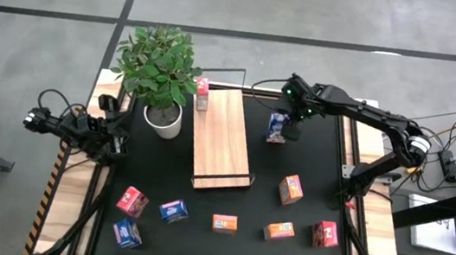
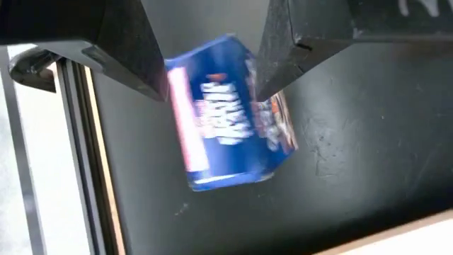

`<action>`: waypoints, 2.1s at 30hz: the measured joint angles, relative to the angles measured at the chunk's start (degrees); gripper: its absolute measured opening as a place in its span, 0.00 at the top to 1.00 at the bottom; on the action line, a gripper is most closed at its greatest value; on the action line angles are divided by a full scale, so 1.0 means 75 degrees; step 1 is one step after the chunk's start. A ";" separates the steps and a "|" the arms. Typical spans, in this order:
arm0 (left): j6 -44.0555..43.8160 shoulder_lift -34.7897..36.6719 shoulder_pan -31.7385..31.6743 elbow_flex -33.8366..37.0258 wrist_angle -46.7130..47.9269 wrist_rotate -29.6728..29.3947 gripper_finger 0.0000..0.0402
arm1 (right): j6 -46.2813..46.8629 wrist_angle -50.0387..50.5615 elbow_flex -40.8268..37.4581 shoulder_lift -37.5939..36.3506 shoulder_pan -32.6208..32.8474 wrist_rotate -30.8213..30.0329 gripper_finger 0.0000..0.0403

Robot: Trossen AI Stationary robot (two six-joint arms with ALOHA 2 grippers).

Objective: Stack cereal on shelf
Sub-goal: Put the top blue cereal box on the shelf

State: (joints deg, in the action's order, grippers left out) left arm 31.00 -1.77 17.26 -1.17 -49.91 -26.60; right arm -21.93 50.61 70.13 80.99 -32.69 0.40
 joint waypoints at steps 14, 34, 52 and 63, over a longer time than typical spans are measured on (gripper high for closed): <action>0.0032 -0.0001 0.0002 0.0000 0.0000 0.0002 1.00 | 0.0451 0.0147 0.0137 0.0012 0.0009 0.0841 0.40; 0.0044 0.0001 0.0002 0.0000 -0.0003 0.0000 1.00 | -0.0009 0.0019 -0.0383 0.0026 0.0027 0.0756 0.39; 0.0061 0.0000 0.0002 0.0000 -0.0023 0.0002 1.00 | 0.0650 0.0083 -0.0133 0.0020 0.0059 0.0794 0.62; 0.0059 -0.0002 0.0000 0.0000 -0.0032 -0.0001 1.00 | 0.2585 -0.0281 0.2133 0.0287 0.0853 0.0746 0.63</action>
State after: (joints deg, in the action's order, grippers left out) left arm 31.44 -1.78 17.26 -1.17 -50.15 -26.61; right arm -2.54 48.50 86.13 83.14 -26.29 5.99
